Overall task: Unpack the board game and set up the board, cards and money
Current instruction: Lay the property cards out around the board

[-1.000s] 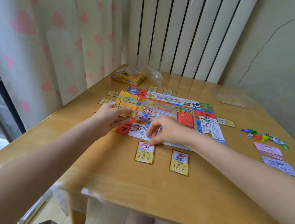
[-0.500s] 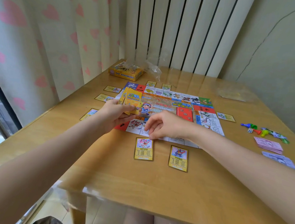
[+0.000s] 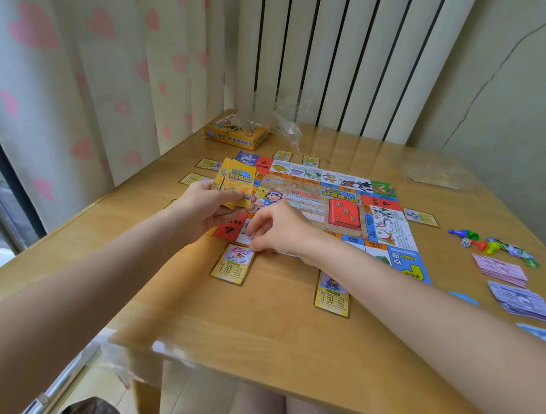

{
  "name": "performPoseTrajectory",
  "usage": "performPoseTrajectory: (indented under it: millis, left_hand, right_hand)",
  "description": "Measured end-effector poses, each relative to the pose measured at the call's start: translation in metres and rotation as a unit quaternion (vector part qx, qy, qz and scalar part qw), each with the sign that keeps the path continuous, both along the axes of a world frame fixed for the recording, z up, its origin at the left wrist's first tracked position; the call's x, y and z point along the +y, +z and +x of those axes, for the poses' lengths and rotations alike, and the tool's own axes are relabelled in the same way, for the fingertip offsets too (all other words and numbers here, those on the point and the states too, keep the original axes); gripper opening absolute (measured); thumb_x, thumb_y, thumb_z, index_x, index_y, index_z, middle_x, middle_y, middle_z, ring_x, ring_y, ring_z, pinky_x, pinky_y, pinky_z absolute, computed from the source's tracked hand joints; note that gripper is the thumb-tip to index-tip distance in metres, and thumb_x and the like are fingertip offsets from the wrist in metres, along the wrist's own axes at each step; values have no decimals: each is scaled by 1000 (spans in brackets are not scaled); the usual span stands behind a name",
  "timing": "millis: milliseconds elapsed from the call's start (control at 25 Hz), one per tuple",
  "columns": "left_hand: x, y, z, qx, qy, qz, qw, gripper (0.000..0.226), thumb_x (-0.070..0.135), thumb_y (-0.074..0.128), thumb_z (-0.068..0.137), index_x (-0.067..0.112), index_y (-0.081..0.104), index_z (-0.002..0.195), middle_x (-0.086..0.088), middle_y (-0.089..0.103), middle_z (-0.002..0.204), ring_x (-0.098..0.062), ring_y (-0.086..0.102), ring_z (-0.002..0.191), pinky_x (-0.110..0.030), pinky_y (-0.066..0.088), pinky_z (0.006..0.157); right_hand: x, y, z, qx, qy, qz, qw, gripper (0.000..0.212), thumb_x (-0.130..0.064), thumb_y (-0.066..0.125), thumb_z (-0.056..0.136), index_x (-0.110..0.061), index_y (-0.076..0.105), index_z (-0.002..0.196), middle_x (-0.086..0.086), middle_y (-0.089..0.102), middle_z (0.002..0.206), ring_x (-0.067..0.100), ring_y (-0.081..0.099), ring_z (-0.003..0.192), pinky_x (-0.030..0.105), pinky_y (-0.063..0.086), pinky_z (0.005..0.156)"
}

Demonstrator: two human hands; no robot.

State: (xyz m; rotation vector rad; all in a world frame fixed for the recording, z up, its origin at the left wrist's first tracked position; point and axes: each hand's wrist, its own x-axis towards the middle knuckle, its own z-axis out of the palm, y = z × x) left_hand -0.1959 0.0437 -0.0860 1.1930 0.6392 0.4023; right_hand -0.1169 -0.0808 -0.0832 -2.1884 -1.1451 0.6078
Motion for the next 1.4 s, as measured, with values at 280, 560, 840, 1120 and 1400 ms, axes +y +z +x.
performPoseTrajectory:
  millis: [280, 560, 840, 1120, 1400]
  left_hand:
    - [-3, 0, 0, -12, -38, -8, 999, 24, 1, 61, 86, 2, 57, 110, -8, 72, 80, -13, 70, 61, -18, 56, 55]
    - [-29, 11, 16, 0, -127, -14, 992, 9, 14, 57, 91, 6, 61, 89, -9, 71, 73, -14, 68, 60, -21, 58, 60]
    - [-30, 16, 32, -5, -65, -92, 994, 21, 16, 45, 98, 4, 55, 84, -14, 71, 67, -18, 70, 58, -25, 57, 62]
    - [-29, 8, 39, -40, -66, -29, 997, 5, 4, 56, 90, 2, 56, 86, -12, 65, 69, -16, 65, 54, -21, 57, 56]
    - [-29, 12, 45, -49, -58, -19, 997, 6, 5, 58, 89, 2, 54, 92, -14, 62, 79, -14, 65, 53, -22, 58, 58]
  right_hand:
    - [-1, 11, 10, -49, -23, 15, 998, 23, -11, 76, 75, -7, 69, 97, -1, 66, 86, 13, 58, 79, 11, 41, 56]
    - [-26, 28, 47, 174, -153, 158, 960, 37, -4, 71, 79, 2, 56, 113, 8, 61, 77, 9, 54, 54, 13, 41, 43]
    - [-43, 36, 56, -138, -117, 306, 935, 14, 0, 62, 82, -8, 73, 88, 2, 71, 92, 7, 63, 81, 4, 45, 71]
    - [-55, 22, 62, -147, 19, 160, 976, 34, 8, 50, 84, -12, 72, 102, -1, 53, 128, 11, 63, 89, 18, 49, 79]
    - [-53, 30, 63, 186, -82, 190, 960, 27, -1, 61, 86, -6, 57, 112, 9, 66, 86, 12, 62, 65, 21, 54, 66]
